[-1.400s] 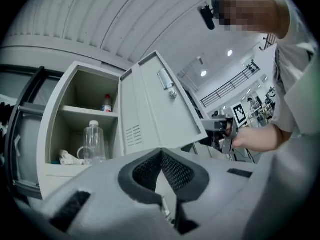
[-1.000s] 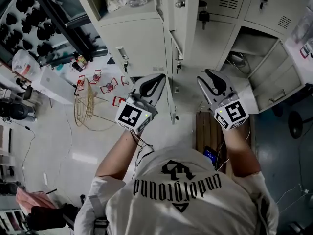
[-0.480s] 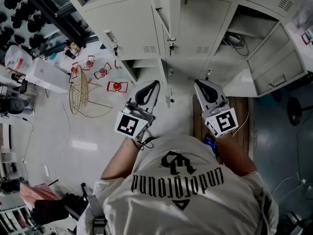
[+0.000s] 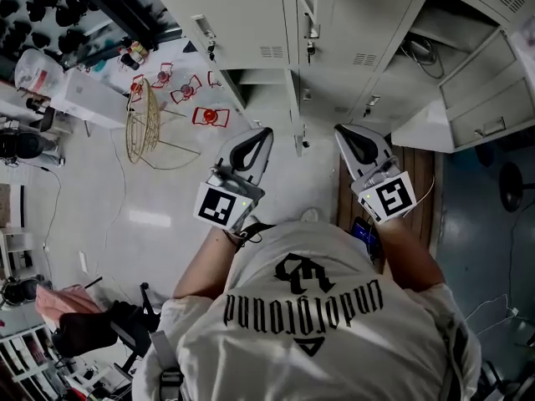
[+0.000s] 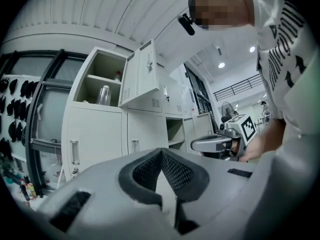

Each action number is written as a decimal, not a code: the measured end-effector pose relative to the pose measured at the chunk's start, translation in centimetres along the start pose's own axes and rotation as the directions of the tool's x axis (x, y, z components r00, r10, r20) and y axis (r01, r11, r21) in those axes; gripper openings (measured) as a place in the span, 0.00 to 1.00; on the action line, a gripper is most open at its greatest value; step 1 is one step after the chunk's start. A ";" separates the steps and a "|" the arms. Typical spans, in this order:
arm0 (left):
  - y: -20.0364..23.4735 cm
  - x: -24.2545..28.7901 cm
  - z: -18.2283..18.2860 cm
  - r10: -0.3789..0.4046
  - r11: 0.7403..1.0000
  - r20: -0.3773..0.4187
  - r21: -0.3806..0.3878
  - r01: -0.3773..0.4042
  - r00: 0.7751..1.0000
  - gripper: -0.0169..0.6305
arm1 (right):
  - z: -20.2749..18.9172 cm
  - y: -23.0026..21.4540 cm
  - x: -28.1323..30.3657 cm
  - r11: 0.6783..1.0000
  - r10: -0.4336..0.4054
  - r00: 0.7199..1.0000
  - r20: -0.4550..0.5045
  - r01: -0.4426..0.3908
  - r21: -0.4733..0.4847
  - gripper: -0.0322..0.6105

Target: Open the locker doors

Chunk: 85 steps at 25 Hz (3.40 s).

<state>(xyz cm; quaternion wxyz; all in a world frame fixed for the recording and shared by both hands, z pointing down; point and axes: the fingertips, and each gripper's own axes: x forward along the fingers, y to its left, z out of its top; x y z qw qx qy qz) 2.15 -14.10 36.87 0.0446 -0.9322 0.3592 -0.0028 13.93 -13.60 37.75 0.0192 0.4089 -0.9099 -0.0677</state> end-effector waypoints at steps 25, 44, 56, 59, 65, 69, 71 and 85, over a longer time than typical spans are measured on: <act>-1.1 -29.0 0.6 -0.117 0.993 0.001 -0.002 0.117 0.993 0.04 | 4.7 25.9 -3.9 0.989 -0.140 0.990 -0.004 0.139 -0.051 0.06; -6.9 -39.2 1.7 -0.161 0.986 0.033 -0.036 0.163 0.986 0.04 | 6.8 36.6 -13.1 0.980 -0.196 0.980 -0.023 0.195 -0.049 0.06; -15.7 -35.4 1.0 -0.107 0.991 0.029 -0.076 0.109 0.994 0.04 | 5.2 33.0 -22.8 0.988 -0.154 0.988 -0.033 0.152 -0.031 0.06; -18.3 -34.5 0.9 -0.109 0.992 0.035 -0.056 0.111 0.993 0.04 | 4.3 32.2 -25.4 0.988 -0.155 0.987 -0.038 0.155 -0.020 0.06; -22.0 -33.8 1.3 -0.128 0.990 0.025 -0.063 0.129 0.991 0.04 | 4.5 31.6 -28.8 0.986 -0.167 0.986 -0.018 0.167 0.000 0.06; -22.8 -33.1 1.8 -0.125 0.991 0.025 -0.045 0.126 0.992 0.04 | 4.6 30.9 -29.9 0.985 -0.170 0.985 -0.009 0.171 0.009 0.06; -23.2 -32.9 2.0 -0.127 0.991 0.026 -0.038 0.128 0.992 0.04 | 4.6 30.7 -30.2 0.985 -0.171 0.985 -0.009 0.171 0.007 0.06; -23.5 -32.7 2.6 -0.117 0.993 0.028 -0.007 0.117 0.993 0.04 | 4.4 30.7 -29.9 0.988 -0.152 0.988 -0.010 0.152 -0.002 0.06</act>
